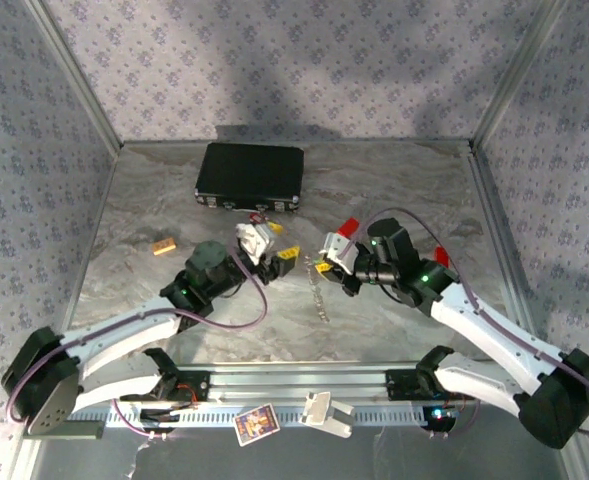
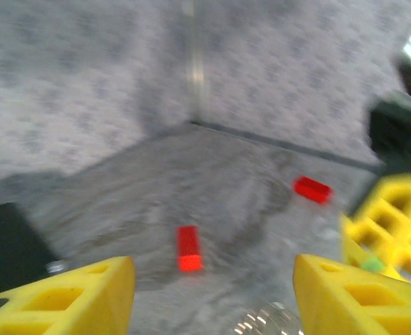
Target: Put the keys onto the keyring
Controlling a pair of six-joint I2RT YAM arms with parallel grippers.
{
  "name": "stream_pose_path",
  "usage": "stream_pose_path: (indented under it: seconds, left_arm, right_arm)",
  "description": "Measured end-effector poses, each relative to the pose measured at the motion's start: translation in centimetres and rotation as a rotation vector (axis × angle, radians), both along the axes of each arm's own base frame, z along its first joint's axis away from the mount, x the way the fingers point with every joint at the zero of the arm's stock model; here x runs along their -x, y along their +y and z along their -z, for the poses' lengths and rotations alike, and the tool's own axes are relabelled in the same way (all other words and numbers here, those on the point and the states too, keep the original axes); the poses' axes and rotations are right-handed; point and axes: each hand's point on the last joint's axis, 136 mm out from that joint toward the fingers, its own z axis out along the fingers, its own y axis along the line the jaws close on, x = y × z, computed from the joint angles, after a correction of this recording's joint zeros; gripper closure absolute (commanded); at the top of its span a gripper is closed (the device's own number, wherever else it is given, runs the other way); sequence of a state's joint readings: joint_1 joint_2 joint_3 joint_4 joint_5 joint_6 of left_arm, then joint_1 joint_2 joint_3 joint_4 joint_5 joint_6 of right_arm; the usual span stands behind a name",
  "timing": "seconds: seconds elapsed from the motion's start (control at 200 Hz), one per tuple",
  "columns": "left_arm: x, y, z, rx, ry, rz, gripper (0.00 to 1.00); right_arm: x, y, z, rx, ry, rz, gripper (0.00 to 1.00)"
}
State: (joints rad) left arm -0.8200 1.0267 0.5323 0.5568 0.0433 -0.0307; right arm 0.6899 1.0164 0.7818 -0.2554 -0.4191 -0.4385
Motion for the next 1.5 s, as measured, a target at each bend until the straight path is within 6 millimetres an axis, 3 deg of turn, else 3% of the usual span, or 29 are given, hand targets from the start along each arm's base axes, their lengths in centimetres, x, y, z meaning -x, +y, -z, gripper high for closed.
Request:
stream_pose_path:
  seconds: [0.17,0.33,0.46,0.585,0.76,0.944,1.079,1.304,1.499]
  left_arm:
    - [-4.0,8.3,-2.5,0.174,0.122,-0.402,0.32]
    - [-5.5,16.2,-2.1,0.336,0.239,-0.704,0.32]
    - [-5.4,19.2,-0.9,0.396,0.312,-0.818,0.32]
    - [-5.2,20.3,0.4,0.407,0.369,-0.868,0.32]
    - [-5.1,20.4,1.5,0.395,0.409,-0.881,0.32]
    - [-5.4,19.9,2.5,0.363,0.438,-0.873,0.32]
    - [-5.6,19.6,3.0,0.350,0.452,-0.866,0.32]
    - [-5.9,18.9,3.9,0.324,0.481,-0.846,0.32]
    - [-6.0,18.6,4.1,0.317,0.488,-0.833,0.32]
  right_arm:
    - [1.0,4.3,0.6,0.009,0.010,-0.097,1.00]
    - [0.9,9.2,0.7,-0.032,0.009,-0.157,1.00]
    - [-0.5,12.3,1.3,-0.064,0.006,-0.153,1.00]
    - [-1.6,12.9,2.9,-0.046,0.017,-0.120,1.00]
    - [-3.1,11.1,4.8,0.034,0.004,-0.057,1.00]
    - [-3.3,6.4,10.2,0.285,0.013,-0.021,1.00]
    - [-2.8,3.5,12.8,0.453,0.011,-0.022,1.00]
    - [-2.1,-0.8,15.8,0.697,-0.009,0.009,1.00]
    - [-1.4,-3.0,16.9,0.833,-0.023,0.014,1.00]
